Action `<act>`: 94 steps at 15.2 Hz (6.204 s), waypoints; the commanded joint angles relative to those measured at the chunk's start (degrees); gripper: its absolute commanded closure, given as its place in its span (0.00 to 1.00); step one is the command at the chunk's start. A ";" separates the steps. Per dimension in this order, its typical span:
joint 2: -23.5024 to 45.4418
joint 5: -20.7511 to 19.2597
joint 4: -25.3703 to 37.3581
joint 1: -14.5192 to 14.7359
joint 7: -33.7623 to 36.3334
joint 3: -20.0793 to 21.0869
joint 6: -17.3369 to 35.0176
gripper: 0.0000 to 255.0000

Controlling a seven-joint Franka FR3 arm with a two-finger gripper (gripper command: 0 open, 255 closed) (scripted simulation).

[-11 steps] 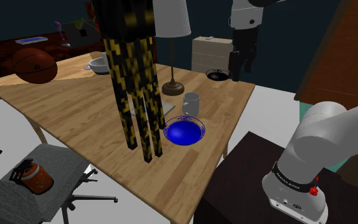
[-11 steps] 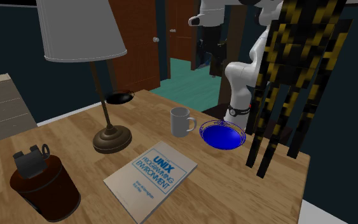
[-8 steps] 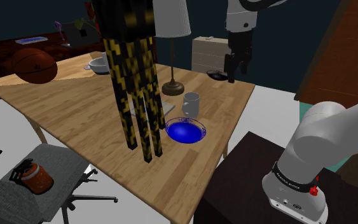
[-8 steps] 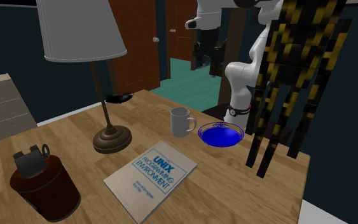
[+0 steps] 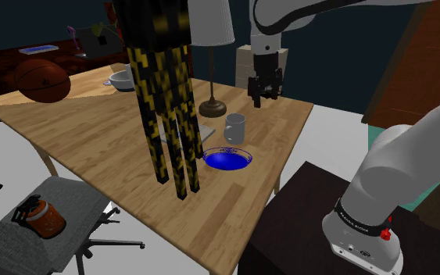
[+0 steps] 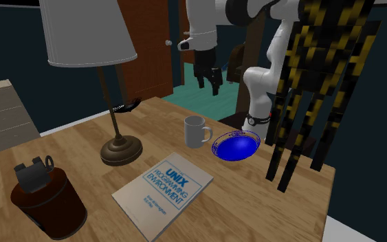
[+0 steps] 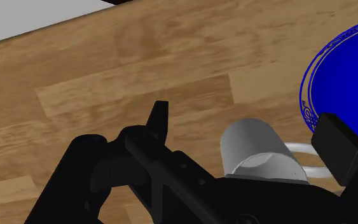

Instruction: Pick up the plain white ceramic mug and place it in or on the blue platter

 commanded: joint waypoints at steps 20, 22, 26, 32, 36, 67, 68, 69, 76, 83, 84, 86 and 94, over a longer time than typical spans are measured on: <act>20.18 3.89 5.08 0.00 2.92 -0.30 13.60 0.00; 20.18 3.89 5.08 0.00 2.92 -0.30 13.60 0.00; 20.18 3.89 5.09 0.00 2.92 -0.30 13.59 1.00; 20.18 3.89 5.09 0.00 2.92 -0.30 13.59 1.00; 19.33 3.81 6.53 -0.01 3.07 -0.30 11.30 1.00; 6.18 8.29 12.33 5.88 17.34 8.00 -6.49 1.00; 5.56 8.84 12.11 6.43 18.62 8.83 -6.73 1.00; 4.99 9.40 11.95 6.98 19.91 9.67 -6.98 1.00; 3.83 10.74 8.63 8.17 22.31 11.65 -4.43 1.00; 4.06 10.98 3.47 8.27 21.74 11.99 0.94 1.00; 4.14 11.01 2.77 8.29 21.66 12.04 1.71 1.00; 4.35 11.08 1.42 8.32 21.51 12.15 3.27 1.00; 5.33 11.31 -2.46 8.41 21.06 12.49 8.10 1.00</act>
